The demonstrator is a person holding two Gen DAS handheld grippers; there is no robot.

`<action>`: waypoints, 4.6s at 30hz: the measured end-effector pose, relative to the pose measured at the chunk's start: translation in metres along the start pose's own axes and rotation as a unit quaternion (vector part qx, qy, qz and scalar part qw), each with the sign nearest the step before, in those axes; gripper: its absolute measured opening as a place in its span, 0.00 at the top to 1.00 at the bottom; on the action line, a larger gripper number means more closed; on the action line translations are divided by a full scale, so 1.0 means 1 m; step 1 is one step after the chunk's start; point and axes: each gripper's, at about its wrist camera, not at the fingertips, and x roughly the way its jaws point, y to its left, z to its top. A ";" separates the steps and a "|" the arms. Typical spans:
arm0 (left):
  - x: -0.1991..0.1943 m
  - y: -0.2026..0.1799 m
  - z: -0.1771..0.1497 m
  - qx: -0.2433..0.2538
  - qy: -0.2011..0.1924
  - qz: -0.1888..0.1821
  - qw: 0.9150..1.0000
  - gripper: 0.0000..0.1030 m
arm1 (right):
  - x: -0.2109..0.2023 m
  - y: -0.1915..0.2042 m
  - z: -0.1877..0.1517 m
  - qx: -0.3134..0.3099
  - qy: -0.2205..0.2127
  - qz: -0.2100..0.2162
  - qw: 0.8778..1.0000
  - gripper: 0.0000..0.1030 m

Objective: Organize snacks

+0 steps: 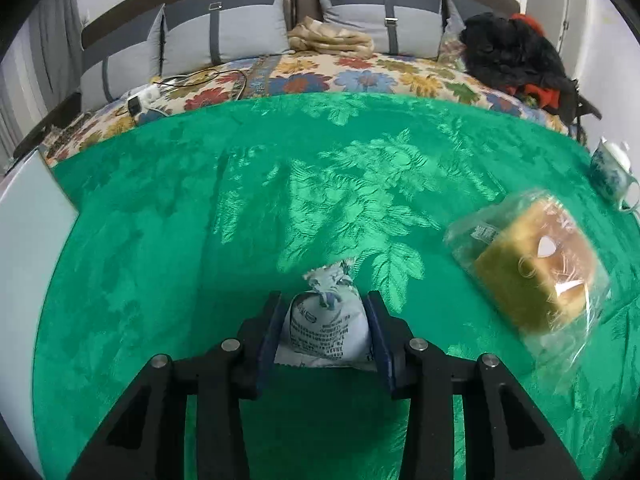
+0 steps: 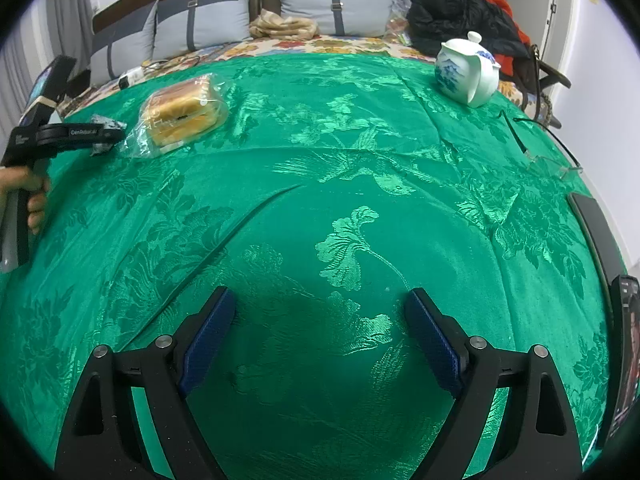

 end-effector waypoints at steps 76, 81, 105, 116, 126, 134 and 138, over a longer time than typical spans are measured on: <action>-0.097 0.024 -0.146 -0.016 0.010 0.011 1.000 0.00 | -0.001 0.003 0.003 0.010 0.003 0.004 1.000 0.12; -0.097 0.024 -0.146 -0.016 0.010 0.011 1.000 0.00 | -0.022 0.029 0.052 0.022 -0.060 0.108 0.992 0.12; -0.098 0.024 -0.146 -0.016 0.010 0.011 1.000 0.00 | 0.042 0.115 0.127 -0.064 0.016 0.104 0.992 0.27; -0.100 0.023 -0.145 -0.004 0.030 0.000 1.000 0.02 | -0.046 0.086 0.024 -0.004 -0.016 0.101 0.995 0.27; -0.158 0.027 -0.153 -0.025 -0.007 -0.077 0.997 0.66 | -0.076 0.056 -0.012 0.061 -0.017 0.099 0.993 0.27; -0.260 0.116 -0.134 -0.119 -0.078 -0.116 0.983 0.66 | -0.121 0.124 0.032 0.006 -0.061 0.150 0.987 0.27; -0.311 0.200 -0.126 -0.156 -0.111 -0.071 0.979 0.66 | -0.158 0.212 0.084 -0.052 -0.099 0.222 0.969 0.27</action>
